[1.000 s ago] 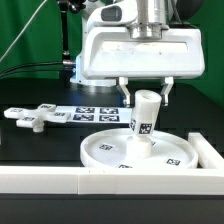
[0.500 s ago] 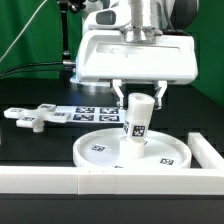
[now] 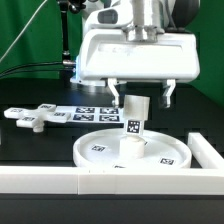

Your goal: Assemble round table

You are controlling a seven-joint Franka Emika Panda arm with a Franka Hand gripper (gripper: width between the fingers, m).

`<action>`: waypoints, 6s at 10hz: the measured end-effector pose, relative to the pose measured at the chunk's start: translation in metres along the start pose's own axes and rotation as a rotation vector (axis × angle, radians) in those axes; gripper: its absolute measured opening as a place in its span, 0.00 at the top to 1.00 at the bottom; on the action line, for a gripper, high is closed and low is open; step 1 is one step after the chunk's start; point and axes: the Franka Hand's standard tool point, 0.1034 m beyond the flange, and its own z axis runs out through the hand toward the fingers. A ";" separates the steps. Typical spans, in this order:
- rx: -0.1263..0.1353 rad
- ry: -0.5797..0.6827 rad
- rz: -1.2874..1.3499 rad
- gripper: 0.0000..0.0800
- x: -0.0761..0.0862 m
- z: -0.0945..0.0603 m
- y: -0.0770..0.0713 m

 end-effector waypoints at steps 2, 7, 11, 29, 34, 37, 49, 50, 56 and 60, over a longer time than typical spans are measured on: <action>0.018 -0.036 0.002 0.19 0.009 -0.021 -0.002; 0.023 -0.049 0.002 0.19 0.009 -0.024 -0.003; 0.055 -0.167 0.009 0.19 0.002 -0.020 0.000; 0.077 -0.334 -0.144 0.19 -0.013 0.007 0.016; 0.071 -0.320 -0.147 0.19 -0.026 0.013 0.012; 0.071 -0.322 -0.147 0.19 -0.030 0.014 0.012; 0.024 -0.314 0.435 0.49 -0.027 0.020 0.011; 0.013 -0.316 0.538 0.49 -0.027 0.020 0.010; -0.052 -0.319 1.007 0.49 -0.023 0.022 -0.001; -0.075 -0.322 1.270 0.49 -0.023 0.022 -0.002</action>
Offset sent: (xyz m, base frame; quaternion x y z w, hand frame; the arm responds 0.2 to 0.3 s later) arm 0.0000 0.0000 0.0000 0.0000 0.0000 0.0000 1.0000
